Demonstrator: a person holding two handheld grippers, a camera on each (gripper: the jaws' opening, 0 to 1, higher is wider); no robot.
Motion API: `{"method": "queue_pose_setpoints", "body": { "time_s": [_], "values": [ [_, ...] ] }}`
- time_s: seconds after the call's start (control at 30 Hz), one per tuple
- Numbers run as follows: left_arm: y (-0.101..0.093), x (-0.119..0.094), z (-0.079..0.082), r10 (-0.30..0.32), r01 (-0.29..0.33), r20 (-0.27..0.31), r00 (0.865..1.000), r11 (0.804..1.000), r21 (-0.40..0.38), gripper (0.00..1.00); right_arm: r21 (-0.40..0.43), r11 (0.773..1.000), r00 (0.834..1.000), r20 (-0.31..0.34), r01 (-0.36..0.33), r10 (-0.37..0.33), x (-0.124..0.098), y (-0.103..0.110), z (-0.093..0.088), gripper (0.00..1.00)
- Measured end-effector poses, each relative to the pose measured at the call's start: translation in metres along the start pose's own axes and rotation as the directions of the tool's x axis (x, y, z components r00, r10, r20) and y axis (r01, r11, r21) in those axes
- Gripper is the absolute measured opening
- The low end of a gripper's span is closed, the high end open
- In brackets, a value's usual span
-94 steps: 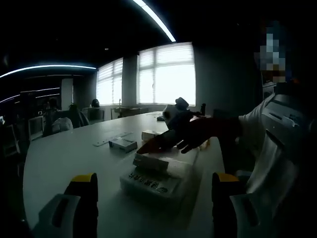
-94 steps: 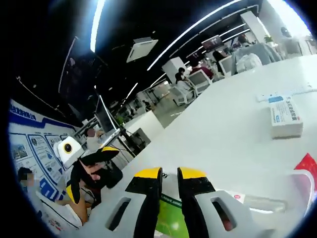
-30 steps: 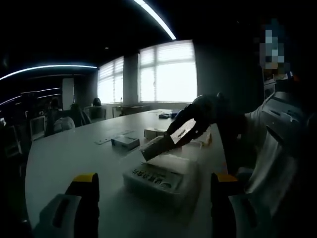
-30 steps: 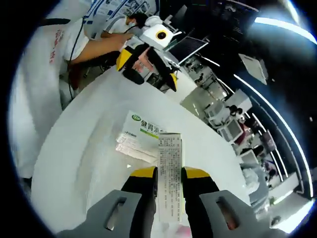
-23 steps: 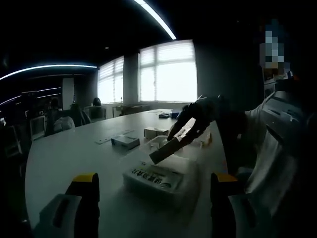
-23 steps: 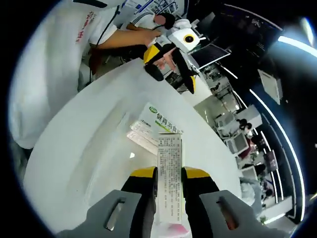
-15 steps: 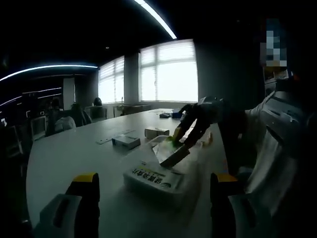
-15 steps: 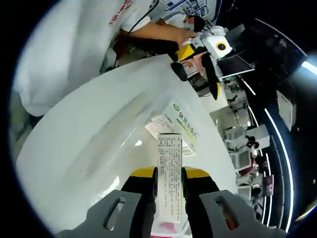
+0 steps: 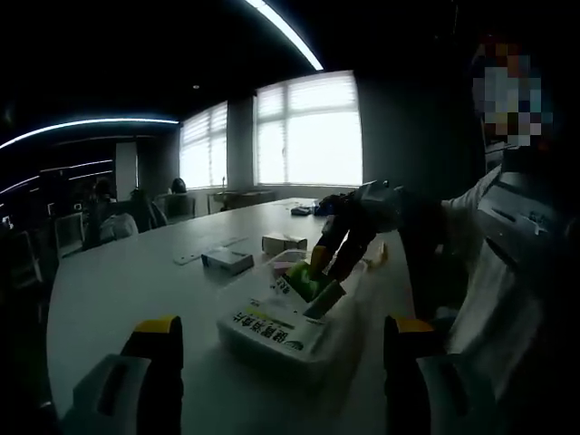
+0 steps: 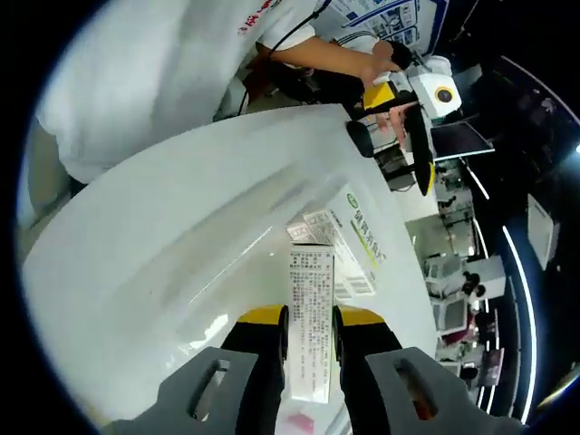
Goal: Arrange the small medicine boxes into an aligned row inside the storage area until every box is upright, visible, and separated from the surrounding clutter.
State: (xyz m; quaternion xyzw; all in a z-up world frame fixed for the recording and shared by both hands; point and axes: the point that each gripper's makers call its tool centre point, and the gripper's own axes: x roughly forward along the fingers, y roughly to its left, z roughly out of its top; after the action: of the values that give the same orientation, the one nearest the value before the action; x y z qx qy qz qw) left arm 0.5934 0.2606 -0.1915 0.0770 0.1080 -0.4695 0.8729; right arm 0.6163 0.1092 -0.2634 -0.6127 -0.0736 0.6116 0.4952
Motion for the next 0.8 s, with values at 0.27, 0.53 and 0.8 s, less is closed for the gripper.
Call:
{"method": "queue_pose_setpoints", "body": {
  "time_s": [0.27, 0.53, 0.8],
  "values": [
    [-0.002, -0.003, -0.004, 0.006, -0.006, -0.006, 1.000, 1.000, -0.005, 0.91, 0.065, 0.997, 0.999, -0.021, -0.040, 0.041, 0.000, 0.009, -0.005, 0.22],
    [-0.006, 0.004, 0.000, -0.004, 0.004, -0.003, 1.000, 1.000, 0.009, 0.91, 0.202, 0.979, 0.999, -0.031, -0.037, 0.044, -0.017, 0.011, -0.010, 0.30],
    [-0.006, 0.003, 0.003, 0.009, -0.009, 0.009, 1.000, 1.000, 0.013, 0.91, 0.257, 0.966, 0.998, -0.048, -0.032, 0.046, -0.031, 0.008, -0.017, 0.20]
  ]
}}
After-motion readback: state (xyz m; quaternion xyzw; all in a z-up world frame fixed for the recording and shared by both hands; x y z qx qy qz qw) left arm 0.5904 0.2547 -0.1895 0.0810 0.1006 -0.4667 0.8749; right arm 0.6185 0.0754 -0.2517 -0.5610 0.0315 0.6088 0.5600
